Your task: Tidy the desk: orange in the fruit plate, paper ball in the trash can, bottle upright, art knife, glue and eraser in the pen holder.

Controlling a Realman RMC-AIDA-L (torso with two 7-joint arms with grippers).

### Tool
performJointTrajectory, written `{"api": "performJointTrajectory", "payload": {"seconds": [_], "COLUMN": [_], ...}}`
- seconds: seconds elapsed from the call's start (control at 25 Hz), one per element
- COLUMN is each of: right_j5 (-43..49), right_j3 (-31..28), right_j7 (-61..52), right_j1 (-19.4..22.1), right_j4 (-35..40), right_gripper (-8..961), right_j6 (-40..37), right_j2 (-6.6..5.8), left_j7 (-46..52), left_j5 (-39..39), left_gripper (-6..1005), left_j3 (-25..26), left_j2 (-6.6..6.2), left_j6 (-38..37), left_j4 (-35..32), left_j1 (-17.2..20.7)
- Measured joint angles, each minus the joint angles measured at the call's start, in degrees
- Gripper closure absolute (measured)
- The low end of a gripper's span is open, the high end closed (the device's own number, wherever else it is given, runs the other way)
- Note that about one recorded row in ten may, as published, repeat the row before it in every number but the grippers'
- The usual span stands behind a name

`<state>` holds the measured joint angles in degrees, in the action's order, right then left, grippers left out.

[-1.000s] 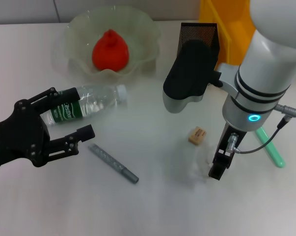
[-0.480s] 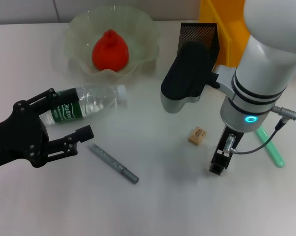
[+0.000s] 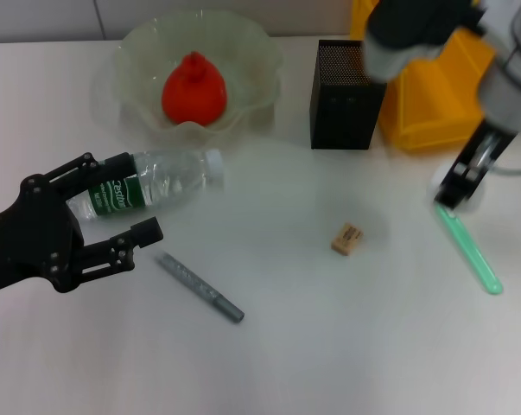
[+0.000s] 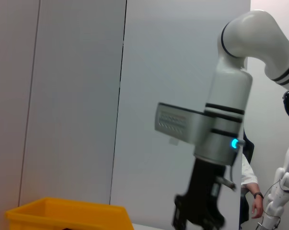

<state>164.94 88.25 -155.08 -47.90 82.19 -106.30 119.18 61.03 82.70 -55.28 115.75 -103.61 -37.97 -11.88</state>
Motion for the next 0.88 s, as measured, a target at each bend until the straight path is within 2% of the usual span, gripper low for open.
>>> {"api": "performJointTrajectory", "payload": {"seconds": [0.2,0.36,0.48,0.6,0.64,0.88], "right_j5": [2.1,2.2,2.2,2.3,2.3,2.3], "right_j3": [-7.5,-11.6,-12.4,-12.9,-13.2,-13.8], "right_j7": [4.7,9.2,10.9,13.5,14.5,15.0], "right_j1": [-0.3,0.4,1.1,3.0,4.5,6.9], "right_j4": [0.3,-0.9,-1.8,-2.5,-2.6,-4.1], "right_gripper": [440,439,439,439,439,440], "right_j6": [3.7,11.9,15.7,23.3,28.5,36.5], "right_j2": [-1.03,-1.52,-1.62,-1.63,-1.39,-1.04], "left_j7": [0.0,0.1,0.3,0.4,0.4,0.6], "left_j5": [0.0,0.0,0.0,0.0,0.0,-0.2], "left_gripper": [175,175,175,175,175,175], "left_j3": [0.0,0.0,0.0,0.0,0.0,0.0], "left_j2": [0.04,0.17,0.23,0.26,0.26,0.34], "left_j6": [0.0,-0.1,-0.1,-0.1,-0.1,-0.3], "left_j4": [0.0,0.0,0.0,0.0,0.0,0.0], "left_j1": [0.0,0.0,0.0,0.1,0.1,0.3]}}
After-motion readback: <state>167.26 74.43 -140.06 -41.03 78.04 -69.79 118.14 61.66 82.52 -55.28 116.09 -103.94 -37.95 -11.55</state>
